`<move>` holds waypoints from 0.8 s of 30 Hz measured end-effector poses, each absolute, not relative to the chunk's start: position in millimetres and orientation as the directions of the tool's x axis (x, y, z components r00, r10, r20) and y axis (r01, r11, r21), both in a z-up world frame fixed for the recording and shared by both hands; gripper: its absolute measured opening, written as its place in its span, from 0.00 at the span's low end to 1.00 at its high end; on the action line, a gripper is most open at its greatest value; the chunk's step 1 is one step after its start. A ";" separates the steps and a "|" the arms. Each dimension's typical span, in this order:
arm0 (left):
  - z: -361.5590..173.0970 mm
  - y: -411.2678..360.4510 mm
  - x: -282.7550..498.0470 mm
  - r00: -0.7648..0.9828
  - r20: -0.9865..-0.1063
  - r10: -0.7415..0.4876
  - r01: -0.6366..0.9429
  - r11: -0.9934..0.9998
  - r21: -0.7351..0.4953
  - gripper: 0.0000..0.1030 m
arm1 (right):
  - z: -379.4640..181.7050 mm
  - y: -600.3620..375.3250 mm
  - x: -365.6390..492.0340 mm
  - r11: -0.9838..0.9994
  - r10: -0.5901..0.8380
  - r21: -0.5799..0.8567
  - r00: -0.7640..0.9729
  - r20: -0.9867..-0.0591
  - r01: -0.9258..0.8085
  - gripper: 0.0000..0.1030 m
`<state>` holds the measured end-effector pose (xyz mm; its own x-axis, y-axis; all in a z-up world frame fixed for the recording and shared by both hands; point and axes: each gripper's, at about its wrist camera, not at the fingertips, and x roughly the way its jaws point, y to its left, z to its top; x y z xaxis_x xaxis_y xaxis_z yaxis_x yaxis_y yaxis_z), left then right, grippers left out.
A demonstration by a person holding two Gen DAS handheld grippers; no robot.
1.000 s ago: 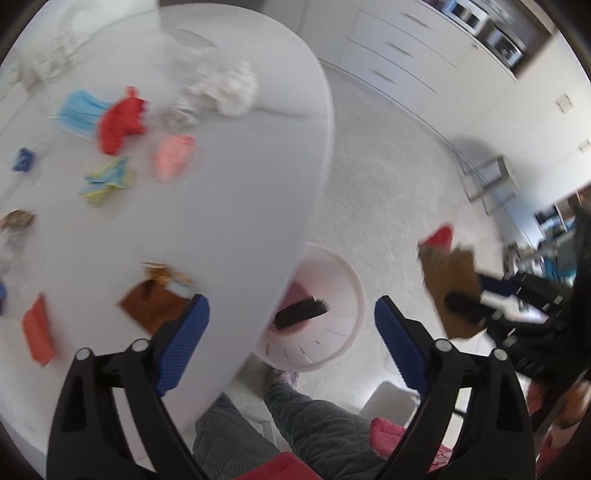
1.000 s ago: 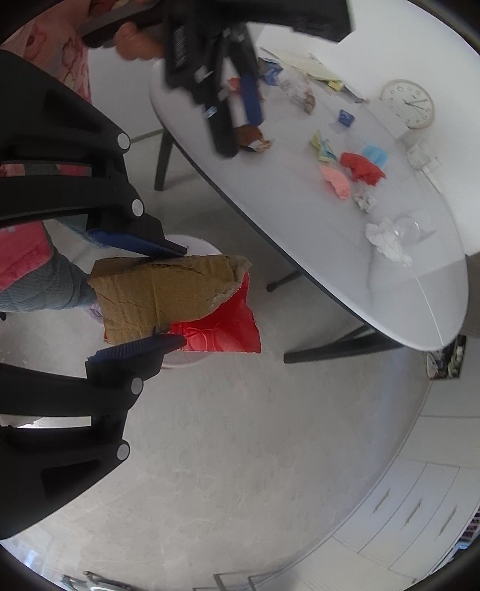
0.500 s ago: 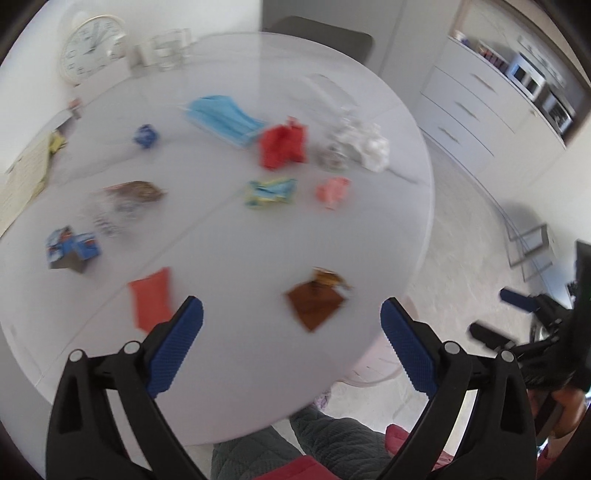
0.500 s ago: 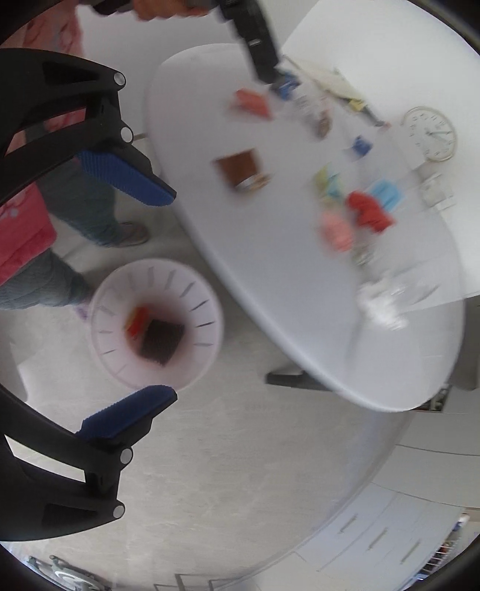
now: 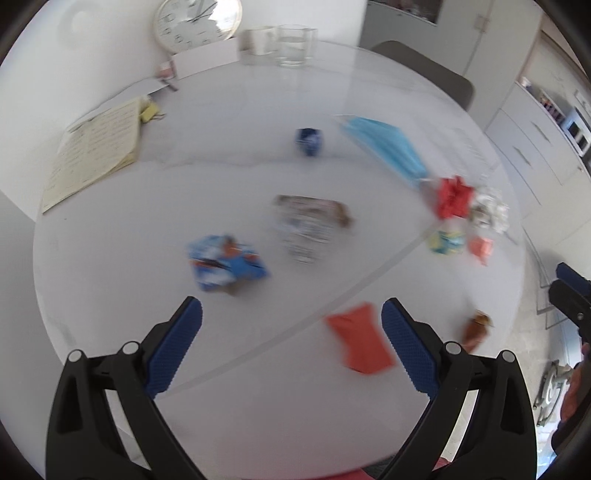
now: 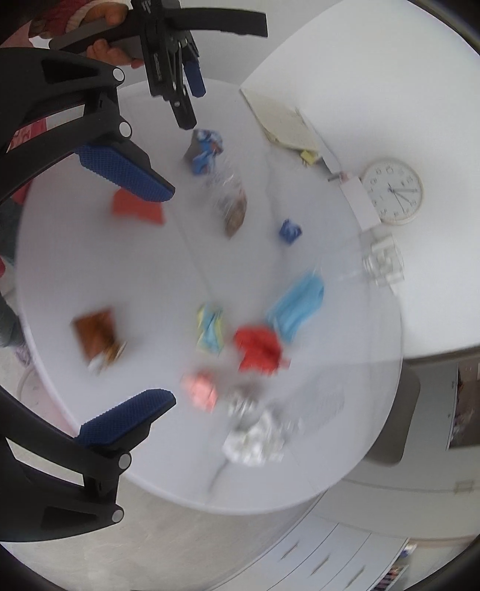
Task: Collect trash
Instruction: 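Grasp the blue-white printed box with the left gripper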
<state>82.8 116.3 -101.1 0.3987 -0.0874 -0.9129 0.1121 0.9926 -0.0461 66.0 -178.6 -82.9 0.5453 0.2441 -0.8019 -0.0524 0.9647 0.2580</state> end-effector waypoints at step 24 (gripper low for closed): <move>-189.9 167.2 161.1 0.194 -0.959 -0.206 0.654 0.756 -0.030 0.71 | -114.9 -60.3 140.2 0.975 0.224 0.210 0.405 -0.886 -0.080 0.98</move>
